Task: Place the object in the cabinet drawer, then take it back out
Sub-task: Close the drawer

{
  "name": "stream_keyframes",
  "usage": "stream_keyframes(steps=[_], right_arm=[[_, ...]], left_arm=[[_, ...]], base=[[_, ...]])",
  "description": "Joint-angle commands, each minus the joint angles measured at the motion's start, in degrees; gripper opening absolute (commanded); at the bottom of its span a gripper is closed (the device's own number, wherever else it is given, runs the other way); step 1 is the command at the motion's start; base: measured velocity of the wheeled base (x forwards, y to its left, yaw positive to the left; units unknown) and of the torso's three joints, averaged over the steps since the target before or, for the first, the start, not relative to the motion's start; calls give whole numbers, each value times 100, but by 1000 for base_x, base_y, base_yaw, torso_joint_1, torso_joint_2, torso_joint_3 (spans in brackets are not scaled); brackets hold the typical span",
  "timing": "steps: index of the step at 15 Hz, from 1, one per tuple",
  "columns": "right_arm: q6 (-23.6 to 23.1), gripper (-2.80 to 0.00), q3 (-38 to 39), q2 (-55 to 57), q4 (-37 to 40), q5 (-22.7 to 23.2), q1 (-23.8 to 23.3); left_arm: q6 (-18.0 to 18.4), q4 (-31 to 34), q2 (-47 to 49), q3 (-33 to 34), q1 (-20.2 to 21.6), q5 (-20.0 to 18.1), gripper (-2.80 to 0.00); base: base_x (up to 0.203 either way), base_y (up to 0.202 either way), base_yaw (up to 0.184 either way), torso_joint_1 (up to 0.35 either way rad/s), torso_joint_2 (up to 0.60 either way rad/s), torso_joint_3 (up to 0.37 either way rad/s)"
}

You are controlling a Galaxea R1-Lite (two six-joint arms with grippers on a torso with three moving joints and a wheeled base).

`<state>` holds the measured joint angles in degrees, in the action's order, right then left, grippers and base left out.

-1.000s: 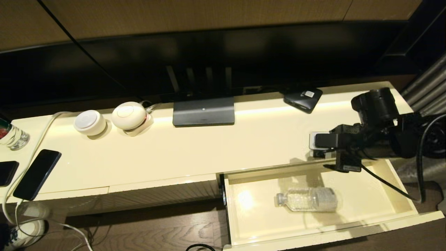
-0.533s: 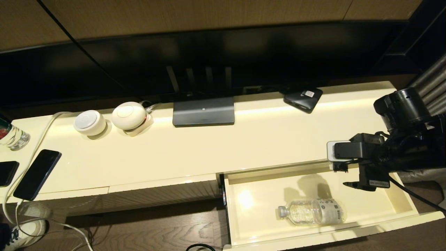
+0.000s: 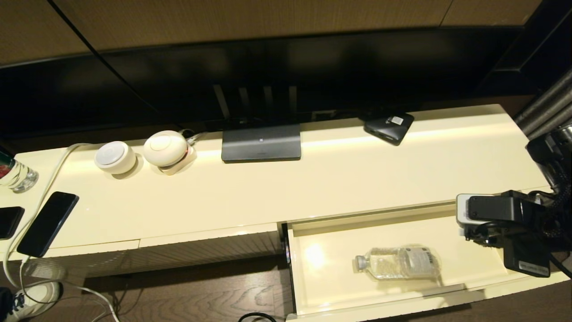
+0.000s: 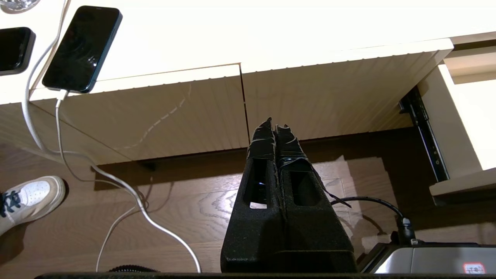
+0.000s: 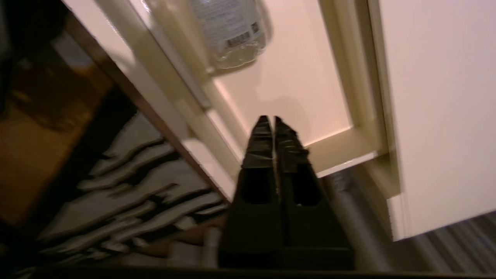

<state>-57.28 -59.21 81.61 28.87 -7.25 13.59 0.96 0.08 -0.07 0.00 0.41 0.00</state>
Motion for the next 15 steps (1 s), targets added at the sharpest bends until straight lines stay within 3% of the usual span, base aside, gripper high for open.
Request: stream_keyframes(steps=[1, 4, 10, 15], right_arm=[[448, -280, 253, -428, 104, -5, 2], [1307, -280, 848, -773, 197, 40, -112], [1487, -280, 1818, -957, 362, 365, -55], [2169, -280, 2170, -145, 246, 1002, 2]], left_arm=[[0, 1, 7, 18, 2, 0, -280], [0, 1, 7, 18, 11, 0, -280], [0, 1, 7, 18, 2, 0, -280], [0, 1, 7, 18, 2, 0, -280]], base=[[0, 0, 0, 0, 0, 0], [0, 0, 0, 0, 0, 0], [0, 0, 0, 0, 0, 0], [0, 0, 0, 0, 0, 0]])
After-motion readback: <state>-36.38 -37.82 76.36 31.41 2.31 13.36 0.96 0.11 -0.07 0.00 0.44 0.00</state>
